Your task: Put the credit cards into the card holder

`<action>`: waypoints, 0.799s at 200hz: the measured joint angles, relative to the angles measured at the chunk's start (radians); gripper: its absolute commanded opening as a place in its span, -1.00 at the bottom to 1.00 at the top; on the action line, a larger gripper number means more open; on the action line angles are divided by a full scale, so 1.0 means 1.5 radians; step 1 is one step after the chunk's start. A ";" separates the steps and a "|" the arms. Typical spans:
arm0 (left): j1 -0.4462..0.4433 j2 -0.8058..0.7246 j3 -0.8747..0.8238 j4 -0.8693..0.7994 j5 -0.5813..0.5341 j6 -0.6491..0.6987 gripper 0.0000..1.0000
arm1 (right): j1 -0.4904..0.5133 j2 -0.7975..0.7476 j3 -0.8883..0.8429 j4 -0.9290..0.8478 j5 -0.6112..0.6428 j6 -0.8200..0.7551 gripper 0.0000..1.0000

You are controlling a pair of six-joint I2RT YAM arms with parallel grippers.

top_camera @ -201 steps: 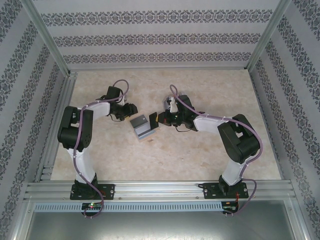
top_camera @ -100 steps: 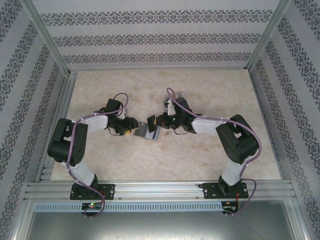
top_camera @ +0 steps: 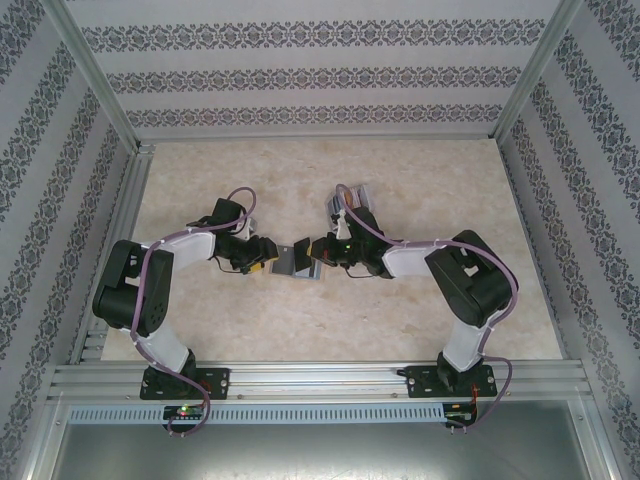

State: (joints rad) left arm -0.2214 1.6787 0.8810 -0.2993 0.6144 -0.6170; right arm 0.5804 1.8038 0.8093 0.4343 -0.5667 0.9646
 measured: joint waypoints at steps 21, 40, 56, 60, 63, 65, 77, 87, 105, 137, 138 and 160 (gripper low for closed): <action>0.000 0.000 0.001 -0.003 0.000 0.000 0.05 | 0.001 0.018 0.000 0.019 0.001 0.022 -0.91; 0.000 0.000 0.001 -0.004 0.000 0.000 0.05 | 0.005 0.033 -0.001 0.033 0.001 0.038 -0.91; 0.000 0.000 0.001 -0.004 0.000 0.000 0.05 | 0.008 0.042 -0.003 0.041 0.001 0.048 -0.91; 0.000 0.000 0.001 -0.003 0.000 0.000 0.05 | 0.008 0.044 -0.004 0.046 0.001 0.051 -0.91; 0.000 0.000 0.001 -0.003 0.000 0.000 0.05 | 0.008 0.045 -0.005 0.049 0.001 0.052 -0.91; 0.000 0.000 0.001 -0.003 0.000 0.000 0.05 | 0.008 0.046 -0.006 0.050 0.001 0.054 -0.91; 0.000 0.000 0.001 -0.003 0.003 -0.001 0.05 | 0.008 0.046 -0.011 0.056 0.001 0.059 -0.91; 0.000 0.000 0.000 -0.003 0.005 -0.001 0.05 | 0.008 0.046 -0.016 0.062 0.001 0.064 -0.91; 0.000 0.000 -0.004 -0.003 0.006 -0.004 0.04 | 0.008 0.046 -0.023 0.071 0.002 0.075 -0.92; -0.001 -0.007 -0.021 -0.002 0.009 -0.013 0.03 | 0.008 0.047 -0.038 0.096 0.006 0.093 -0.94; -0.001 -0.007 -0.022 -0.002 0.009 -0.013 0.03 | 0.008 0.047 -0.039 0.097 0.006 0.094 -0.94; -0.006 -0.008 -0.024 -0.002 0.009 -0.016 0.03 | 0.008 0.047 -0.045 0.103 0.009 0.102 -0.95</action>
State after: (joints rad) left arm -0.2310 1.6669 0.8444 -0.3023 0.6285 -0.6415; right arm 0.5919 1.8748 0.7418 0.5884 -0.5529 1.1172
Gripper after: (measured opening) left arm 0.518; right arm 0.067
